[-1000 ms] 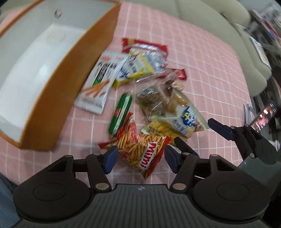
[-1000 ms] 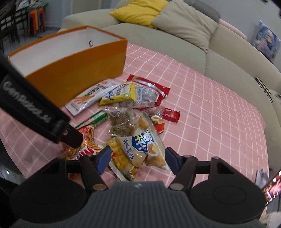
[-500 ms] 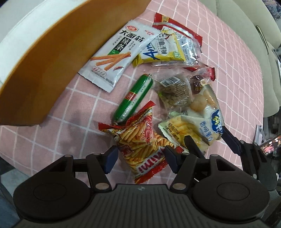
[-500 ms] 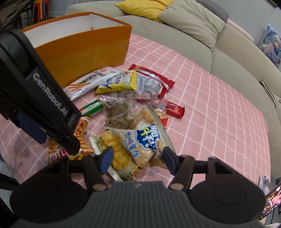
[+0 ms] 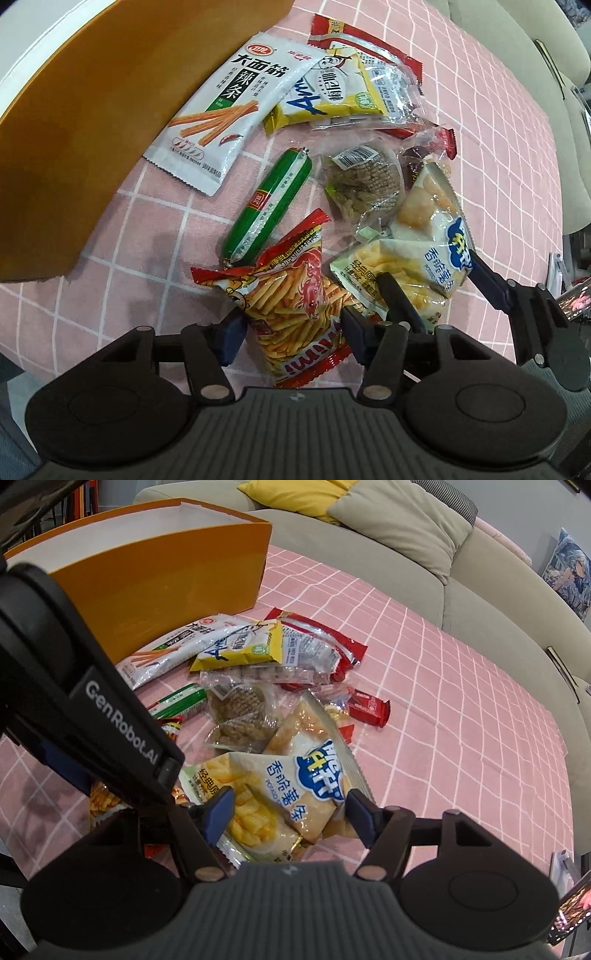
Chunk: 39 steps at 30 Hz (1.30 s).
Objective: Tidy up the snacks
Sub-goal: 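Grasp the red Mimi bag with the left tool while the right tool grasps the yellow chip bag, then carry both bags over the box and open both tools to drop them inside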
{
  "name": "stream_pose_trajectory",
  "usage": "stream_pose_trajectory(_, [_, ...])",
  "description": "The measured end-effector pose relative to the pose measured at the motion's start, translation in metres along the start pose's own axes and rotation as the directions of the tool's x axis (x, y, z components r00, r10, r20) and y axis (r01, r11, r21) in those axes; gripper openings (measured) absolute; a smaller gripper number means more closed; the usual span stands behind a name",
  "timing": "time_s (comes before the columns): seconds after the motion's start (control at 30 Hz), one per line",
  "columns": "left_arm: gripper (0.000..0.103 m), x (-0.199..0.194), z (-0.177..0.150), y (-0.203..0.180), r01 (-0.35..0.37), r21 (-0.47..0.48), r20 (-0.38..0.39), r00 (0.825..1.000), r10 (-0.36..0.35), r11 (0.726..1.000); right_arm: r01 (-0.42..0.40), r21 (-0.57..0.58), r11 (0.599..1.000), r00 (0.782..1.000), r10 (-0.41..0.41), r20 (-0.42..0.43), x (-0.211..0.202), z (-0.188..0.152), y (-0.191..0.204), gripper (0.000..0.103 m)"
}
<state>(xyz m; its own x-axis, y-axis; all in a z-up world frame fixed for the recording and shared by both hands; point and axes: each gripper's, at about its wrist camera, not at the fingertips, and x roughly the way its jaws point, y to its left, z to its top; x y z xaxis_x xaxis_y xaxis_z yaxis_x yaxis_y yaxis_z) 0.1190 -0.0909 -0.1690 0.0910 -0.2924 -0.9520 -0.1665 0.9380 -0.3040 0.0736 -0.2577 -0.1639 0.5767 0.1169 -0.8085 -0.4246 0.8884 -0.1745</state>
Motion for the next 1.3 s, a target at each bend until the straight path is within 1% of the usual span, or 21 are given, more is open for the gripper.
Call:
stream_pose_trajectory(0.07, [0.061,-0.002,-0.002,0.000,-0.001,0.010,0.005,1.000,0.001,1.000,-0.003,0.002,1.000,1.000,0.003,0.004,0.000,0.000,0.000,0.063])
stream_pose_trajectory(0.13, [0.060,-0.002,-0.003,-0.002,-0.001,0.021,0.010,1.000,0.001,1.000,-0.001,0.005,1.000,1.000,0.001,0.014,-0.001,0.000,-0.001,0.057])
stream_pose_trajectory(0.17, [0.059,-0.001,-0.002,-0.003,-0.002,0.025,0.013,1.000,0.002,1.000,-0.002,0.005,1.000,1.000,0.002,0.016,-0.002,-0.001,-0.002,0.056])
stream_pose_trajectory(0.23, [0.056,-0.002,-0.003,-0.004,-0.002,0.036,0.019,1.000,0.001,0.999,0.001,0.003,1.000,1.000,-0.001,0.024,-0.004,-0.001,-0.002,0.049])
stream_pose_trajectory(0.27, [0.056,-0.003,-0.003,-0.004,0.000,0.037,0.023,1.000,-0.001,0.999,0.001,0.004,1.000,1.000,-0.001,0.027,-0.006,-0.001,-0.003,0.047])
stream_pose_trajectory(0.33, [0.053,-0.006,-0.004,-0.004,0.005,0.044,0.033,0.999,-0.007,0.999,0.008,0.003,1.000,0.999,-0.008,0.035,-0.010,-0.001,-0.003,0.036])
stream_pose_trajectory(0.4, [0.050,-0.010,-0.006,-0.002,0.007,0.047,0.042,0.999,-0.009,0.999,0.011,-0.005,1.000,0.999,-0.011,0.043,-0.015,-0.001,-0.003,0.028])
stream_pose_trajectory(0.5, [0.048,-0.017,-0.007,0.000,0.005,0.060,0.054,0.999,-0.008,0.998,0.004,-0.010,1.000,0.999,-0.004,0.041,-0.019,0.000,-0.002,0.023])
stream_pose_trajectory(0.67, [0.046,-0.031,-0.010,0.001,-0.008,0.094,0.083,0.997,0.000,0.996,0.009,-0.023,1.000,0.999,-0.008,0.050,-0.028,0.003,0.004,0.019])
stream_pose_trajectory(0.77, [0.045,-0.044,-0.012,0.004,-0.016,0.108,0.115,0.993,0.004,0.994,0.018,-0.036,0.999,0.998,-0.016,0.056,-0.035,0.005,0.009,0.018])
stream_pose_trajectory(0.9, [0.045,-0.064,-0.018,0.005,-0.029,0.145,0.171,0.985,0.004,0.989,0.021,-0.026,0.999,0.998,-0.019,0.066,-0.047,0.009,0.011,0.017])
stream_pose_trajectory(1.0, [0.045,-0.080,-0.022,0.006,-0.040,0.166,0.216,0.976,0.003,0.985,0.026,-0.017,1.000,0.996,-0.024,0.087,-0.059,0.011,0.012,0.017])
stream_pose_trajectory(1.13, [0.045,-0.102,-0.025,0.007,-0.062,0.196,0.279,0.960,0.005,0.979,0.028,0.009,1.000,0.993,-0.029,0.111,-0.075,0.015,0.010,0.017])
stream_pose_trajectory(1.3, [0.045,-0.131,-0.026,0.008,-0.086,0.215,0.345,0.938,0.007,0.973,0.042,0.014,0.999,0.986,-0.044,0.164,-0.097,0.026,0.010,0.017])
